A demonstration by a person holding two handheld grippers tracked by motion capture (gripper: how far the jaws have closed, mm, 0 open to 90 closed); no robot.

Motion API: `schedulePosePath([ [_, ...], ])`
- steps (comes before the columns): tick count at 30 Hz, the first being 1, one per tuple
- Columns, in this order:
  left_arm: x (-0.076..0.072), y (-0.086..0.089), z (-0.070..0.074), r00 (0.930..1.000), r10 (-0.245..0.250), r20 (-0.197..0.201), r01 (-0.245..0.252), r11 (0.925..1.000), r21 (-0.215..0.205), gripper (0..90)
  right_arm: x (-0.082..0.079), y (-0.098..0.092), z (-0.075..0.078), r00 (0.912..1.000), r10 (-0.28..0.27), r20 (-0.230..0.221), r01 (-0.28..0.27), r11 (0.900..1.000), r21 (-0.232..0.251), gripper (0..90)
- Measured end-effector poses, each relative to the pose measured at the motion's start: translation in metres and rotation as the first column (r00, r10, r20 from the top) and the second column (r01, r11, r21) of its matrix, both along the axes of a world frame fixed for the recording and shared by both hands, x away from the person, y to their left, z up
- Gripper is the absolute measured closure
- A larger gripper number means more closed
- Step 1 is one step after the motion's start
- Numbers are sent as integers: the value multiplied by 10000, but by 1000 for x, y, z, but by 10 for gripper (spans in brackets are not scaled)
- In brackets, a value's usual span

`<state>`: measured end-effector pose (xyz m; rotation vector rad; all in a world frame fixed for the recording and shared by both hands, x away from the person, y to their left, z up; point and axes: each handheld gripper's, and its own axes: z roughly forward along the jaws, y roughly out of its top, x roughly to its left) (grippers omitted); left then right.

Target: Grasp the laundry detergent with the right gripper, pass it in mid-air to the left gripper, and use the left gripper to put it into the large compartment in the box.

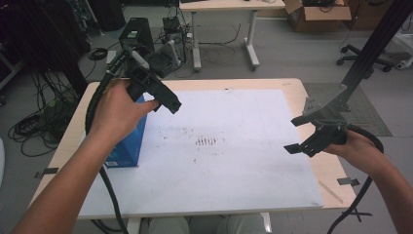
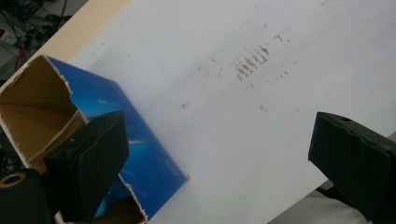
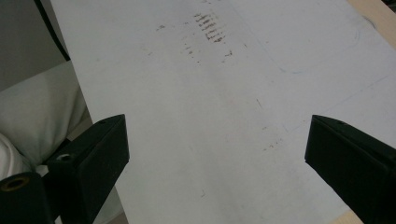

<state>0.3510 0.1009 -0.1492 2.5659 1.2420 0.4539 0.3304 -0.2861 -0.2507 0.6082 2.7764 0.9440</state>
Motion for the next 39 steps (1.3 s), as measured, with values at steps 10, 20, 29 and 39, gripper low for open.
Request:
schedulePosePath([
  [10, 13, -26, -18, 9967, -736, -352, 739, 9972, 71, 56, 4, 4, -3, 9999, -13, -125, 12, 10000, -76, 60],
  [20, 26, -46, -41, 9891, -1282, -726, 1299, 9914, 188, 56, 7, 7, -6, 9996, -74, -280, 70, 9998, -160, 59],
  [29, 34, -53, -51, 9805, -1849, -670, 1864, 9823, 171, 61, 8, 11, -9, 9992, -142, -373, 135, 9997, -185, 59],
  [39, 48, -61, -60, 9638, -2483, -975, 2506, 9680, 128, 62, 10, 12, -8, 9990, -171, -413, 161, 9996, -251, 59],
])
